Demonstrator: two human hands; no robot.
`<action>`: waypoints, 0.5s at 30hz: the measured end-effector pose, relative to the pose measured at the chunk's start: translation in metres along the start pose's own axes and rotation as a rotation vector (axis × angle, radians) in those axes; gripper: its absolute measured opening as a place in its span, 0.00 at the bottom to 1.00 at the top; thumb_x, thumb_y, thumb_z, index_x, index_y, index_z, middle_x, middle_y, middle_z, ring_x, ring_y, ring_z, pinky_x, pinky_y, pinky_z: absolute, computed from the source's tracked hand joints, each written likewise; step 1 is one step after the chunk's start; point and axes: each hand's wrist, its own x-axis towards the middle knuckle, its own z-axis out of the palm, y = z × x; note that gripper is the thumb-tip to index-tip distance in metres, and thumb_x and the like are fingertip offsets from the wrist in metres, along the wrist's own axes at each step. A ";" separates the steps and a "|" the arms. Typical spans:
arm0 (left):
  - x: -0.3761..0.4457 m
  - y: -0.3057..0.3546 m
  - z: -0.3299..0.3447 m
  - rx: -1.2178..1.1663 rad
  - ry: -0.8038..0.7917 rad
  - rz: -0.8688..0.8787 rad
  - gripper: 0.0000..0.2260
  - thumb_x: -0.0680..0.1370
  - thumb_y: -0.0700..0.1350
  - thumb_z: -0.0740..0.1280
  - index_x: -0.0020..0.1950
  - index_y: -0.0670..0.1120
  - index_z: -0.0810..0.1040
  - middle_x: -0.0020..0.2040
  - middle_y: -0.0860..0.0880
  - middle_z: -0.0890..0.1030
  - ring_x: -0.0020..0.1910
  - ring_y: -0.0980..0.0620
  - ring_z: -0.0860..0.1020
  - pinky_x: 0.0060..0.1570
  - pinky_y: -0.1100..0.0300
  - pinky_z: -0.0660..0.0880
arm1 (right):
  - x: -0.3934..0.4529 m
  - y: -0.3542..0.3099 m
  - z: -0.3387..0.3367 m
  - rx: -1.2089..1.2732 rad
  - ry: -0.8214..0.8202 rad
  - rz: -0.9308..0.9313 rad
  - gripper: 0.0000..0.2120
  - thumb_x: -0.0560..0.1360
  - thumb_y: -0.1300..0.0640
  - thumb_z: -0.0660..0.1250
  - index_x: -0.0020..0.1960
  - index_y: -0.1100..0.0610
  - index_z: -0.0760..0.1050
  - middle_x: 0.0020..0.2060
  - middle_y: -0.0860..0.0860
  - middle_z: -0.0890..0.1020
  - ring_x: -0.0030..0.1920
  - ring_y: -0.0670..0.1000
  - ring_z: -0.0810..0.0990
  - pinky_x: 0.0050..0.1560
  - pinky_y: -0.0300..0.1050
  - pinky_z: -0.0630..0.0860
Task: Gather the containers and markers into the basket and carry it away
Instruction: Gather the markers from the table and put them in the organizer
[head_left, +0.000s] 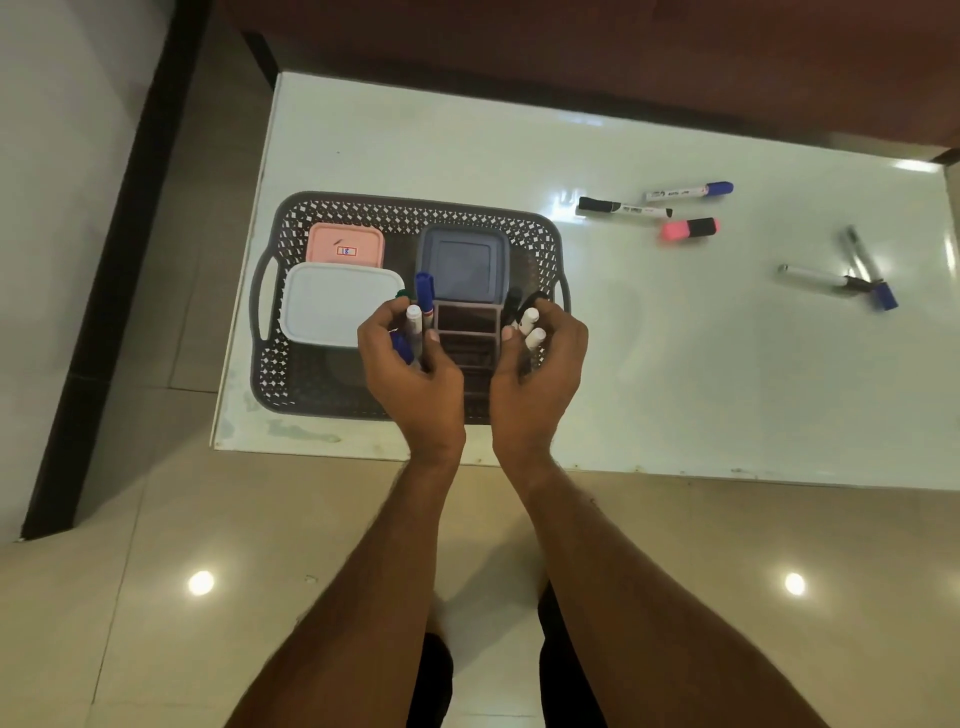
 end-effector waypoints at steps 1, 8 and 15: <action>0.000 0.001 0.000 -0.001 -0.002 0.006 0.20 0.72 0.29 0.72 0.63 0.38 0.76 0.59 0.49 0.78 0.59 0.61 0.77 0.64 0.66 0.74 | 0.001 -0.001 -0.002 0.002 -0.010 -0.018 0.16 0.78 0.65 0.70 0.65 0.61 0.75 0.59 0.54 0.79 0.60 0.48 0.78 0.61 0.38 0.77; -0.005 0.014 0.001 0.047 0.063 0.074 0.22 0.74 0.32 0.72 0.67 0.36 0.73 0.64 0.42 0.77 0.65 0.57 0.76 0.65 0.64 0.74 | 0.018 -0.006 -0.024 0.067 -0.046 -0.032 0.16 0.81 0.60 0.69 0.66 0.62 0.74 0.61 0.56 0.78 0.64 0.54 0.77 0.65 0.43 0.77; -0.007 0.059 0.038 0.039 0.065 0.224 0.20 0.74 0.32 0.71 0.65 0.34 0.74 0.63 0.40 0.78 0.66 0.51 0.75 0.68 0.54 0.73 | 0.066 0.003 -0.056 0.017 -0.089 -0.115 0.17 0.81 0.58 0.67 0.68 0.62 0.74 0.62 0.56 0.77 0.65 0.57 0.76 0.66 0.56 0.75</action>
